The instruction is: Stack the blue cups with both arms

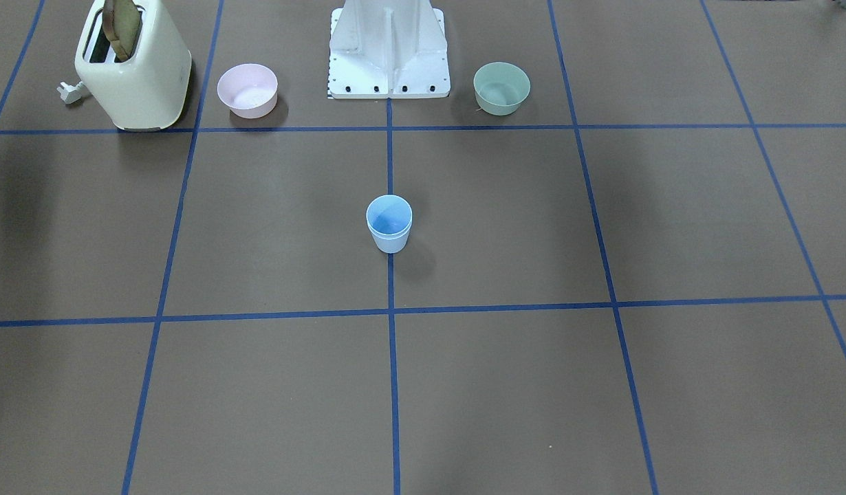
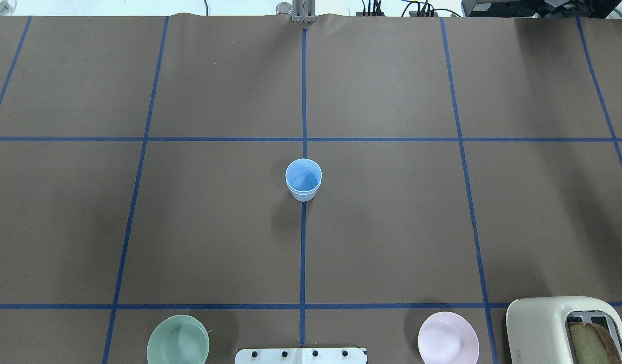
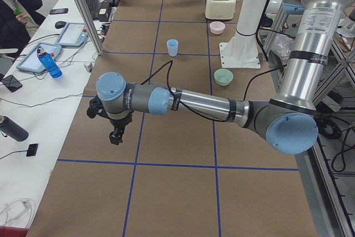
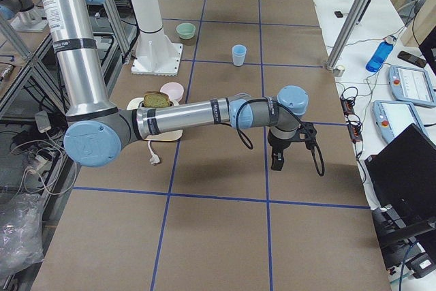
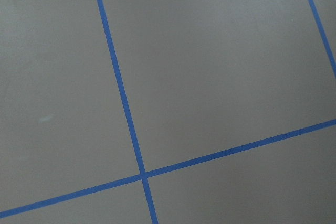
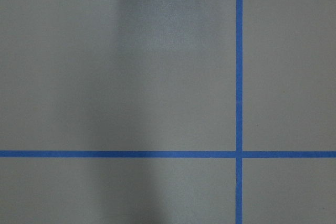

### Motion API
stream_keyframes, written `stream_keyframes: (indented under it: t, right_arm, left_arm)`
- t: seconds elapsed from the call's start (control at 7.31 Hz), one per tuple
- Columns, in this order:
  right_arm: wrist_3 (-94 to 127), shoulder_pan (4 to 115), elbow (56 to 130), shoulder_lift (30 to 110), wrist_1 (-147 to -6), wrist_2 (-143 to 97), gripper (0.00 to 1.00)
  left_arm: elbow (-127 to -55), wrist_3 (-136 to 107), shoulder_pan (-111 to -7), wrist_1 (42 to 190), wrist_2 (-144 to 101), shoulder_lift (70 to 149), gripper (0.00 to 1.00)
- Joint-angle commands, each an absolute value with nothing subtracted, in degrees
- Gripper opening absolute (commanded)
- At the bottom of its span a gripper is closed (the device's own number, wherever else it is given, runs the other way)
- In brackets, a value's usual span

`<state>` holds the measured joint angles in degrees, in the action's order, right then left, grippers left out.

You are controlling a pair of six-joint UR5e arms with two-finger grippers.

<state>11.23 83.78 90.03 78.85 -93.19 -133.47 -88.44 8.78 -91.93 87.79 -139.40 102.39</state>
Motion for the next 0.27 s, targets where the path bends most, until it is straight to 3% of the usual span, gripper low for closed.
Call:
stream_keyframes:
  t: [0.0,0.14]
  right_arm:
    - [11.2,83.8,89.8,78.9,-93.1,-133.6,1.00]
    - [11.2,83.8,89.8,78.9,-93.1,-133.6,1.00]
  left_arm:
    - [-88.6,8.7,-92.0,87.9,-139.3,102.0,0.98]
    - [-88.6,8.7,-91.9,88.2,-139.3,102.0,0.98]
